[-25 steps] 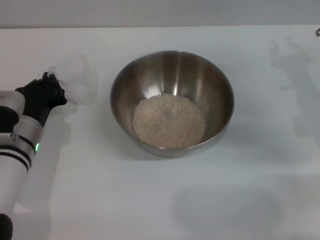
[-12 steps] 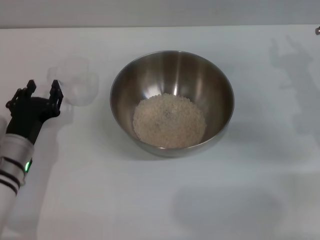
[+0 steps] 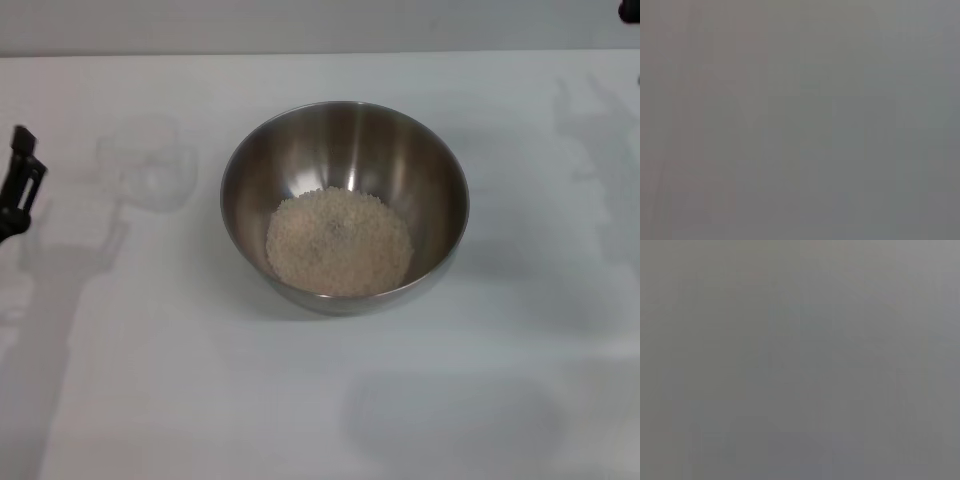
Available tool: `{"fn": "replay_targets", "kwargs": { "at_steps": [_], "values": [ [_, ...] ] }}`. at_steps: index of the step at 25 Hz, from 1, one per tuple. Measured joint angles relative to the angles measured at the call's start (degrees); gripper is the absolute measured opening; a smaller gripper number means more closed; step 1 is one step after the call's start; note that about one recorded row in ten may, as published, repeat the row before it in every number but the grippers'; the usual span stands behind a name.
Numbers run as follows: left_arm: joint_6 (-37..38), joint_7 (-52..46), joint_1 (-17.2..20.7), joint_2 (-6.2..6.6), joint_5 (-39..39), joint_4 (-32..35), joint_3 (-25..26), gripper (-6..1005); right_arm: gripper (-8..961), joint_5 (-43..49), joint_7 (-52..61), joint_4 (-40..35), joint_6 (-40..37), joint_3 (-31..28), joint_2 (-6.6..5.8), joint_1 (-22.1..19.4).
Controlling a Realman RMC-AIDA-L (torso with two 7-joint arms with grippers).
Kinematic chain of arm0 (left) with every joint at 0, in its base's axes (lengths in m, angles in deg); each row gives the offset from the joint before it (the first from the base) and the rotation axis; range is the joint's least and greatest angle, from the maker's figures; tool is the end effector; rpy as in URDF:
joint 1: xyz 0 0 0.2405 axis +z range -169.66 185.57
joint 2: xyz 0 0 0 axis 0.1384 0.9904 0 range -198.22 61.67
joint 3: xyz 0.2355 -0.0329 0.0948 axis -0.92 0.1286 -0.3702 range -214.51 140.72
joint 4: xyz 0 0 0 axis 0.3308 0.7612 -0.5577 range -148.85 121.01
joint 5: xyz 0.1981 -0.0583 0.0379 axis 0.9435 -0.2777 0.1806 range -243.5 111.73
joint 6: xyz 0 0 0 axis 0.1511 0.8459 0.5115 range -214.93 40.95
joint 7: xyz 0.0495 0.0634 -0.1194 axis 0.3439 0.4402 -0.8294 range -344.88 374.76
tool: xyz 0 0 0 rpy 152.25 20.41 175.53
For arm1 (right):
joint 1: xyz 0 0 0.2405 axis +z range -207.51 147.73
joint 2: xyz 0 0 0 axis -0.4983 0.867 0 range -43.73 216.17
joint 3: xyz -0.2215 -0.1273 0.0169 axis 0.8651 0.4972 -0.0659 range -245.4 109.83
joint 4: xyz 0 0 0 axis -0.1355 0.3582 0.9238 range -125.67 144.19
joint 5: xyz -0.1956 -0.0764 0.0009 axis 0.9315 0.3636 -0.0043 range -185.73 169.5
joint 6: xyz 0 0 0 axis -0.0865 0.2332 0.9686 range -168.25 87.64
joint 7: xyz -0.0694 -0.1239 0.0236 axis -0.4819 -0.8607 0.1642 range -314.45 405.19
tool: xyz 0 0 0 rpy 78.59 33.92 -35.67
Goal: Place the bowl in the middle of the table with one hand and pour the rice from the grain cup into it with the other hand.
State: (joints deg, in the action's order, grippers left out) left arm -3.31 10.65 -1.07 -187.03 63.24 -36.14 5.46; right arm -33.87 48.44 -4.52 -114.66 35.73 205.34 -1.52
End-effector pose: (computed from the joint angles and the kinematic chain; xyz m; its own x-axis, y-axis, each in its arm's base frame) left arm -0.3185 0.2489 -0.0107 0.6046 -0.2456 0.7577 0.7583 -0.1137 -0.6420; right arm 0.2767 0.3648 0.0271 0.6986 0.3510 -0.6235 -0.6300 -0.1114 -0.7685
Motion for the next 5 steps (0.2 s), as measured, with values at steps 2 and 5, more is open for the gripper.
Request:
{"fn": "replay_targets", "kwargs": {
  "at_steps": [2, 5],
  "values": [
    [0.7, 0.0, -0.3, 0.03, -0.1, 0.0, 0.4, 840, 375, 0.1, 3.3, 1.1, 0.5, 0.3, 0.06, -0.3],
    [0.7, 0.1, -1.1, -0.04, -0.2, 0.3, 0.9, 840, 375, 0.2, 4.7, 1.7, 0.5, 0.5, 0.27, -1.0]
  ]
}}
